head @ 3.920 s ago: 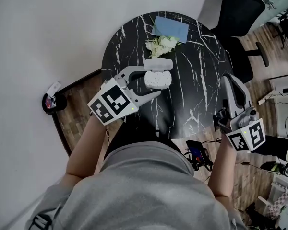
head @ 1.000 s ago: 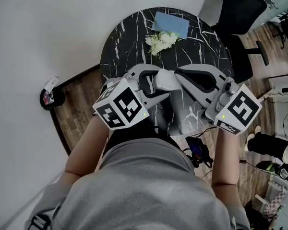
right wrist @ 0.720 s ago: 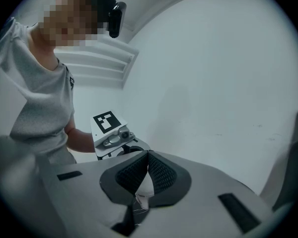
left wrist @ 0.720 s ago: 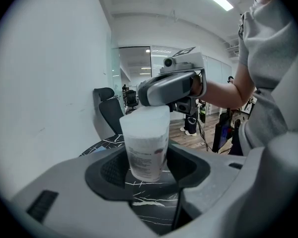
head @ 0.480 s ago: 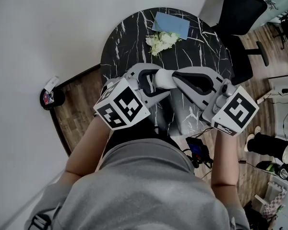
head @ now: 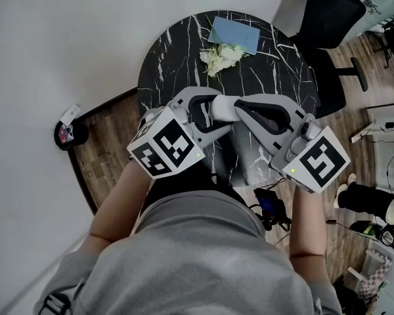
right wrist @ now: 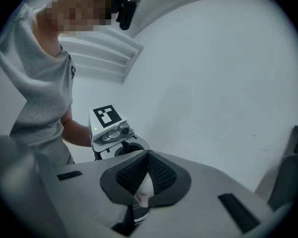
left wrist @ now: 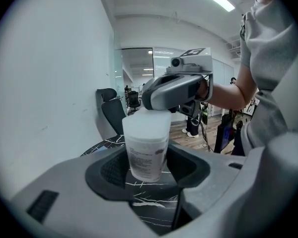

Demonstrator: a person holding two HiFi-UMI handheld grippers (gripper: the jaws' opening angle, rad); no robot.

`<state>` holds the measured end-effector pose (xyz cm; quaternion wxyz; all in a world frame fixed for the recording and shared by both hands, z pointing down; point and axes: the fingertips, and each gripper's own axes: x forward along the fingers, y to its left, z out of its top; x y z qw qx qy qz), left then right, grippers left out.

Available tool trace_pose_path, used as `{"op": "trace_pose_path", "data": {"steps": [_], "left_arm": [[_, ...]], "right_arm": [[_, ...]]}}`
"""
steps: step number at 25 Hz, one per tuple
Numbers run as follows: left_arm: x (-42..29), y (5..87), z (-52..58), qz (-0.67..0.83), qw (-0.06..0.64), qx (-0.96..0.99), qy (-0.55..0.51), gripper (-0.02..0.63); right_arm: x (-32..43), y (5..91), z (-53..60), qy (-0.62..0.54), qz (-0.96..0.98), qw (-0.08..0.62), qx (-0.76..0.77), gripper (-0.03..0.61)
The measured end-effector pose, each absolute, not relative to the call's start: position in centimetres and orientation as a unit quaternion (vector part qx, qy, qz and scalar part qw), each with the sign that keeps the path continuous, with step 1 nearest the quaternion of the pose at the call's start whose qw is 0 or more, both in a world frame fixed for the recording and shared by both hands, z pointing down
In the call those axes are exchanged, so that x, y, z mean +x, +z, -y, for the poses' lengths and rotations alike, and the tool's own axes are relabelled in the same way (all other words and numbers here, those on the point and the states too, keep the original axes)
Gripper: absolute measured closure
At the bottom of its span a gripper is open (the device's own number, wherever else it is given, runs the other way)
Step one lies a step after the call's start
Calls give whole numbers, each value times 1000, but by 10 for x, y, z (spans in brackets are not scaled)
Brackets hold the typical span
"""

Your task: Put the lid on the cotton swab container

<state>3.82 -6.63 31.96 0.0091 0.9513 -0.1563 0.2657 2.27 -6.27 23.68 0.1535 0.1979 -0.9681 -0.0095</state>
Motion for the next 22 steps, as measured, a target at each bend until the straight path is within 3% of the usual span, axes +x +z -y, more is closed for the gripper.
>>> {"op": "trace_pose_path", "data": {"steps": [9, 22], "left_arm": [[37, 330, 66, 160, 7, 944, 288, 377], [33, 322, 69, 178, 7, 948, 264, 379]], "right_arm": [[24, 255, 57, -92, 938, 268, 199, 555], [32, 235, 70, 45, 971, 108, 209, 554]]}}
